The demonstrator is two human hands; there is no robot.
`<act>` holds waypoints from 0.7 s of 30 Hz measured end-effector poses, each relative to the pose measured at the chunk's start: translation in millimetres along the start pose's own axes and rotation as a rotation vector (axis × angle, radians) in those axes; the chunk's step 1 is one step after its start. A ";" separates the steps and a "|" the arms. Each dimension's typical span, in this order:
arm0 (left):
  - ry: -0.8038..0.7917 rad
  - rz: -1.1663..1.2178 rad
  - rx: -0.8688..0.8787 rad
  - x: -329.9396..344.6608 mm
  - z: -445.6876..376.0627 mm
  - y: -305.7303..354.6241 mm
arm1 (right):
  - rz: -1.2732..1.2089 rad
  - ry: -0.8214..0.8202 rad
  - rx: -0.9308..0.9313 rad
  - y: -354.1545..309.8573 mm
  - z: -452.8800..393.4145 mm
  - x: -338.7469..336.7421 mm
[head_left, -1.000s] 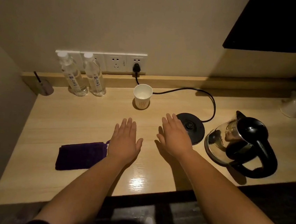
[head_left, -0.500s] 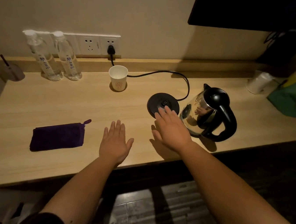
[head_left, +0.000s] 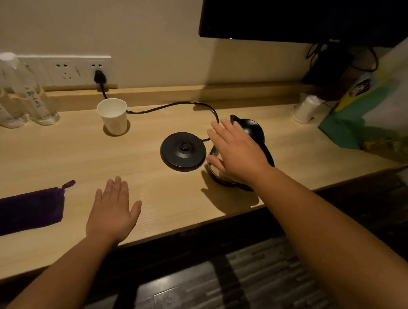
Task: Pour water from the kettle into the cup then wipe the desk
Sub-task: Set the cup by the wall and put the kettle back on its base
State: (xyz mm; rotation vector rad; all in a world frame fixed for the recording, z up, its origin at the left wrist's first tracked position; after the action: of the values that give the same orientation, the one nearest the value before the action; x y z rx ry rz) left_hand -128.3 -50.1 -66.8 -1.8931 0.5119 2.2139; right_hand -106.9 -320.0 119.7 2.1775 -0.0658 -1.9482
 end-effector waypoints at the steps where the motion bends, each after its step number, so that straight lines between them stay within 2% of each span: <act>1: 0.007 0.003 -0.001 -1.0 0.4 0.4 | 0.001 0.006 0.044 12.5 4.7 -0.9; 9: 0.004 0.007 -0.002 -3.0 0.0 1.7 | -0.214 0.038 0.387 69.3 45.0 13.5; 16: 0.000 -0.006 -0.007 -5.7 0.3 3.9 | -0.615 0.105 0.691 86.2 66.7 28.5; 21: 0.005 -0.004 -0.009 -5.4 0.7 3.5 | -0.918 0.050 0.866 89.2 69.8 43.9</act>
State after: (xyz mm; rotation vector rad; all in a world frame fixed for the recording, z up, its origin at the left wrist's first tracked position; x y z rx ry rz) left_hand -129.2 -52.7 -61.0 -1.9025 0.4998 2.2136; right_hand -160.5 -424.0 87.1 3.2084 0.1641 -2.6714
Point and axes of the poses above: each hand's wrist, its own z-axis away from the middle knuckle, its own x-axis out of the palm, y = z × x, the point moved 7 cm from there along -z, towards the middle knuckle, and after that the axes turned 12 degrees about x, right-handed, at the moved point
